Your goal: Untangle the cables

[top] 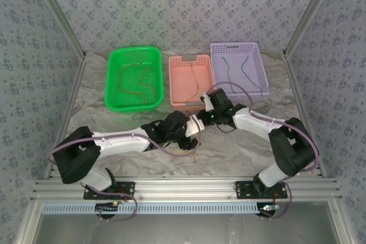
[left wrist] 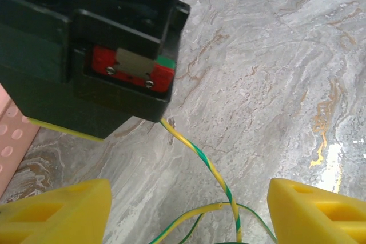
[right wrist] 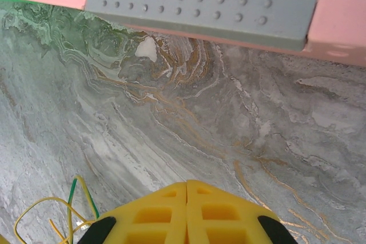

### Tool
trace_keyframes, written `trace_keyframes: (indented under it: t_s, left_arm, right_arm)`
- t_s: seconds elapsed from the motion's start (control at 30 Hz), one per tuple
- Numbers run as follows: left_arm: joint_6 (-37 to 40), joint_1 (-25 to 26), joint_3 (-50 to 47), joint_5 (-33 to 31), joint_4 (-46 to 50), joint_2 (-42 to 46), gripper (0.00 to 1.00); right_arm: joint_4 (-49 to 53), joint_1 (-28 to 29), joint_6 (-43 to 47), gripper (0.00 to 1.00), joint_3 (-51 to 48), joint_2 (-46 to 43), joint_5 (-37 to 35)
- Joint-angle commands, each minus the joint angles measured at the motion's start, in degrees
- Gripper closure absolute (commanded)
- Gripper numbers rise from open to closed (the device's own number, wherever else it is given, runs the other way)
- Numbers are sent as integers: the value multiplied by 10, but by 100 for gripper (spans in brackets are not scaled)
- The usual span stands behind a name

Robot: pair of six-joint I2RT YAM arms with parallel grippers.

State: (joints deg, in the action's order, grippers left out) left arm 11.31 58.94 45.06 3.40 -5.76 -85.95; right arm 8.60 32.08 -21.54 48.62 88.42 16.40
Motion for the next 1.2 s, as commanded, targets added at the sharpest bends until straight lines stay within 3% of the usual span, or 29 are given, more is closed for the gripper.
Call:
trace_keyframes:
  t_s: [0.0, 0.07, 0.23, 0.6, 0.67, 0.77, 0.97, 1.17]
  left_arm:
    - [28, 4, 6, 3, 12, -9, 26]
    - [36, 3, 9, -10, 14, -19, 26]
    - [38, -8, 24, -7, 8, -45, 39]
    - [-5, -22, 30, -22, -35, -52, 86]
    - [-22, -29, 30, -28, -35, -48, 99]
    - [-63, -43, 30, -59, -21, -37, 100]
    - [-213, -82, -27, -166, -9, 56, 100]
    - [-486, -176, -112, -260, 106, 241, 100]
  right_arm:
    - [0, -5, 6, 100, 2, 6, 17]
    - [1, -5, 6, 100, 2, 6, 18]
    - [2, -5, 6, 100, 4, 4, 22]
    - [-4, -1, 1, 100, -2, 0, 20]
    - [-6, 0, -2, 100, -7, -7, 14]
    - [-13, -3, -9, 100, -24, -31, -3]
    - [-27, -18, -27, 100, -71, -109, -49]
    - [-61, -38, -64, 100, -134, -207, -119]
